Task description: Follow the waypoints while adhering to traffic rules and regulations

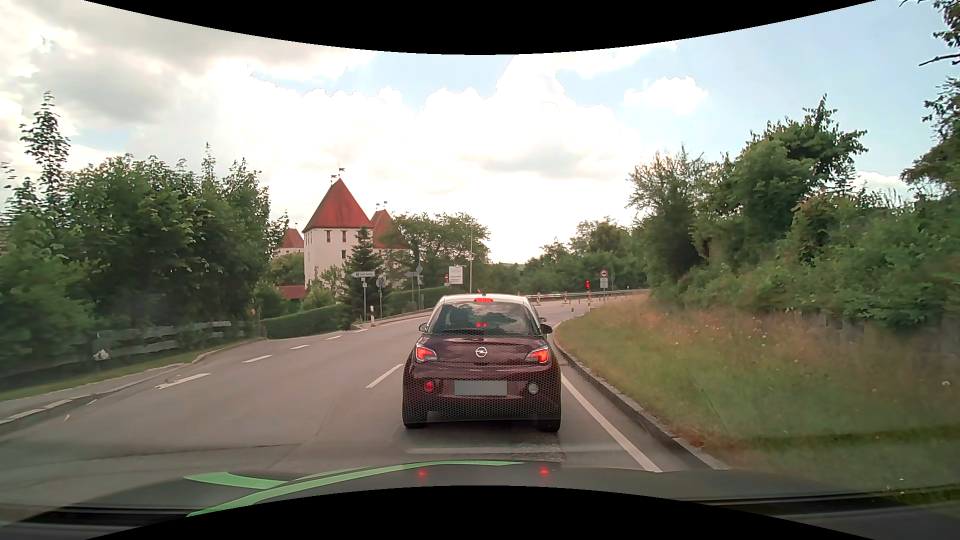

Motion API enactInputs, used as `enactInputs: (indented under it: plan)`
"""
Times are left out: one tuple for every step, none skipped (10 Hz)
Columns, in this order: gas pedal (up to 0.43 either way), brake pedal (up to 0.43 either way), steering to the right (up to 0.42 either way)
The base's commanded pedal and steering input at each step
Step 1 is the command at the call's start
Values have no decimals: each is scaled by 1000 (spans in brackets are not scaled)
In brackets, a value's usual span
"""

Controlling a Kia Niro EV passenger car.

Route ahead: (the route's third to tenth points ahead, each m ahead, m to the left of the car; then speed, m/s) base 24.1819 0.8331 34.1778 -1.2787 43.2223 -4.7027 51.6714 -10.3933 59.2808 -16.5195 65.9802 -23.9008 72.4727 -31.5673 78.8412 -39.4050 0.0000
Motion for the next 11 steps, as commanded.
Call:
enactInputs:
  plan:
    - [0, 317, 27]
    - [0, 317, 27]
    - [0, 317, 27]
    - [0, 317, 27]
    - [0, 317, 27]
    - [0, 317, 27]
    - [0, 317, 27]
    - [0, 317, 27]
    - [0, 317, 27]
    - [0, 317, 27]
    - [0, 317, 27]
